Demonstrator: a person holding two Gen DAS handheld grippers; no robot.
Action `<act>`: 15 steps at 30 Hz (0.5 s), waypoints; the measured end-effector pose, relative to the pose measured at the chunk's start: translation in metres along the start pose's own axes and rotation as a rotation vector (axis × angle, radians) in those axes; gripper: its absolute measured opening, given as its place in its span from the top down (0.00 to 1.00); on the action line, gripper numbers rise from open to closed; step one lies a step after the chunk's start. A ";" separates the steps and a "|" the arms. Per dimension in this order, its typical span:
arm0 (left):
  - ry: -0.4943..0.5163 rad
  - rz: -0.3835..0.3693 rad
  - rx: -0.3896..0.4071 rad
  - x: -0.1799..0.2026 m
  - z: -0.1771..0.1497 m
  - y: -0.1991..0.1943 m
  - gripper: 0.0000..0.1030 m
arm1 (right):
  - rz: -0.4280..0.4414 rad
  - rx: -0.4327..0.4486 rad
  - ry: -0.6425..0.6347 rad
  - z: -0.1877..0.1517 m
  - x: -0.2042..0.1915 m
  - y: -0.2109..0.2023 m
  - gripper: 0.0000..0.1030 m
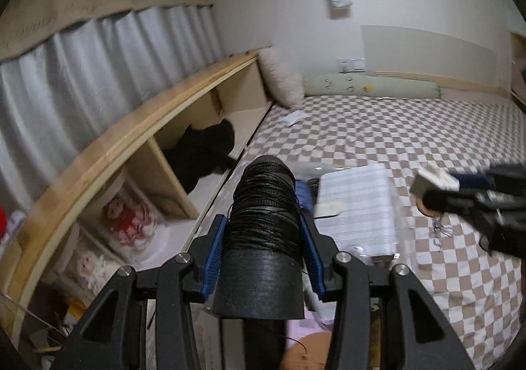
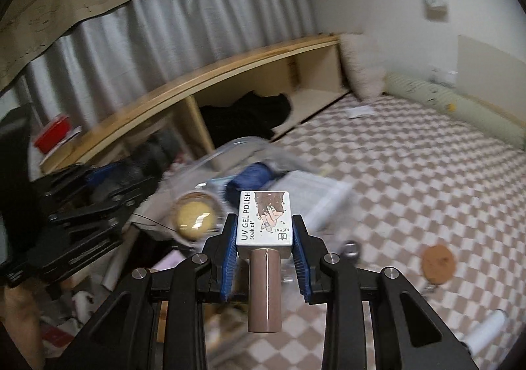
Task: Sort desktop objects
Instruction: 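Carry the spool and the polish bottle toward the clear bin with both tools, then lower the spool and polish bottle into the bin and open both tools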
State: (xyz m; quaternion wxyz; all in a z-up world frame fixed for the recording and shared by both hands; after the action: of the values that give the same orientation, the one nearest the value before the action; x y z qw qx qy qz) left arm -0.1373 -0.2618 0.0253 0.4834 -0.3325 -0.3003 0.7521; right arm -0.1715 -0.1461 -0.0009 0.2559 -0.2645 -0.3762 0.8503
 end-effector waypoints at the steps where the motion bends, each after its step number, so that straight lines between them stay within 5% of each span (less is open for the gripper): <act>1: -0.006 0.001 -0.014 -0.006 -0.001 0.007 0.57 | 0.011 -0.007 -0.003 0.002 -0.005 0.005 0.69; 5: -0.019 0.010 -0.054 -0.014 0.002 0.032 0.60 | 0.016 -0.028 -0.014 0.008 -0.017 0.027 0.69; 8: -0.022 -0.001 -0.079 -0.014 0.011 0.047 0.99 | 0.012 -0.039 -0.015 0.011 -0.016 0.038 0.69; 15: -0.006 0.001 -0.135 -0.008 0.015 0.079 0.99 | 0.026 -0.058 0.012 0.017 0.001 0.058 0.69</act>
State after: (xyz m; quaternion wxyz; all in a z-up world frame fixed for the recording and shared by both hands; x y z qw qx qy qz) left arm -0.1885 -0.2993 -0.0251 0.4588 -0.3622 -0.3514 0.7313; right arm -0.1967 -0.1881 -0.0369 0.2392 -0.2817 -0.3956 0.8408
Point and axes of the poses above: each gripper's, at about its wrist camera, not at the fingertips, and y roughly the way its jaws point, x to its right, z to its top, the point moved 9 cm from there along y, roughly the way its jaws point, and after that the axes turned 15 degrees about -x, right-handed, at the moved point
